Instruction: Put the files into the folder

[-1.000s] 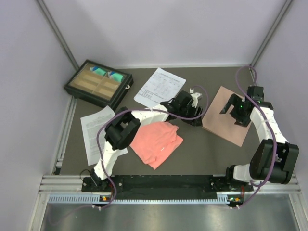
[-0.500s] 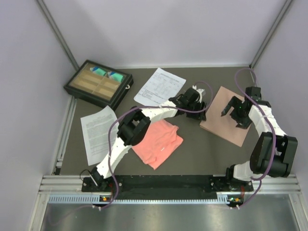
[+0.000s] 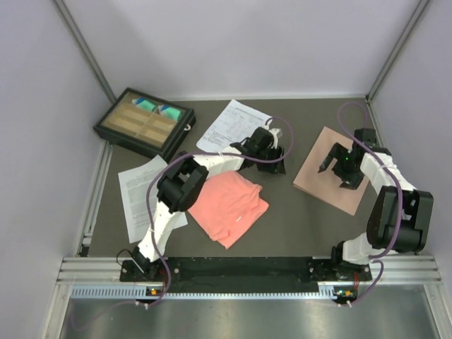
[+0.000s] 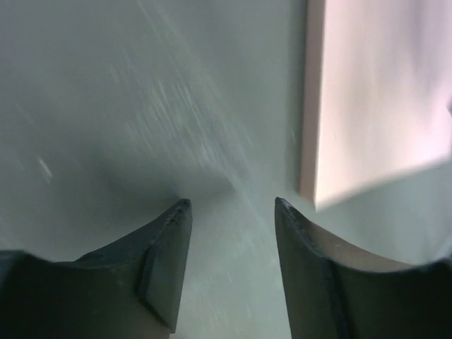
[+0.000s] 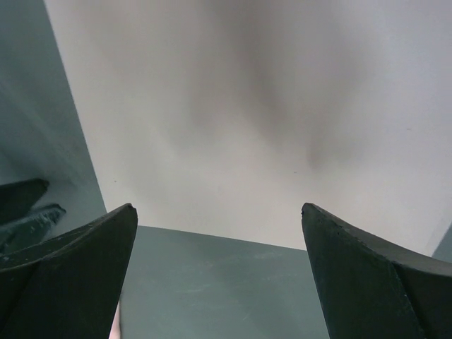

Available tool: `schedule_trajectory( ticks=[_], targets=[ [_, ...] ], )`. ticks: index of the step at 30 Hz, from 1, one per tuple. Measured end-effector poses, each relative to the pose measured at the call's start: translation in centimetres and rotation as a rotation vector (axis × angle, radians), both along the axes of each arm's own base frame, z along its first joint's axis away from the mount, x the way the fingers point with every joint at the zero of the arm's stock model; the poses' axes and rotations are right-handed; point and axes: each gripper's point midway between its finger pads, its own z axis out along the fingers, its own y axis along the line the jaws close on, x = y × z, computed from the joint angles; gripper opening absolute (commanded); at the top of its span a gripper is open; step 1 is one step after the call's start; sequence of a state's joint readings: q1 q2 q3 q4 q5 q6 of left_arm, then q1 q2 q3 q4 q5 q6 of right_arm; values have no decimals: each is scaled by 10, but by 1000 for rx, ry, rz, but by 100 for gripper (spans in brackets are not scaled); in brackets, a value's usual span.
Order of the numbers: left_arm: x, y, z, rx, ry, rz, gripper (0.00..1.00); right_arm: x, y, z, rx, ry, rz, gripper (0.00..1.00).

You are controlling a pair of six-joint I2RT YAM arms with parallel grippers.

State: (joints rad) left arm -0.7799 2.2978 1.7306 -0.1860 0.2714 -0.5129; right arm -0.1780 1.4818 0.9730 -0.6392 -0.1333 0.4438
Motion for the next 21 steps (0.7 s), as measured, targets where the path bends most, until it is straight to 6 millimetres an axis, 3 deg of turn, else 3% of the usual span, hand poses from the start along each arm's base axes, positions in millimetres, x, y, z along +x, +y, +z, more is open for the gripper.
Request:
schedule_trajectory(
  ticks=[8, 11, 14, 17, 21],
  targets=[
    [-83, 16, 6, -235, 274, 43, 60, 5, 19, -1, 7, -13, 49, 99],
    [-100, 16, 7, -344, 352, 129, 60, 5, 18, 0, 8, -12, 31, 99],
    [-108, 3, 12, -441, 416, 198, 58, 4, 16, 4, -2, -18, 18, 99],
    [-114, -25, 21, -568, 459, 233, 54, 4, 14, 15, -17, -49, 11, 99],
    [-130, -52, 5, -615, 522, 286, 49, 5, 12, 33, -37, -99, 7, 99]
  ],
)
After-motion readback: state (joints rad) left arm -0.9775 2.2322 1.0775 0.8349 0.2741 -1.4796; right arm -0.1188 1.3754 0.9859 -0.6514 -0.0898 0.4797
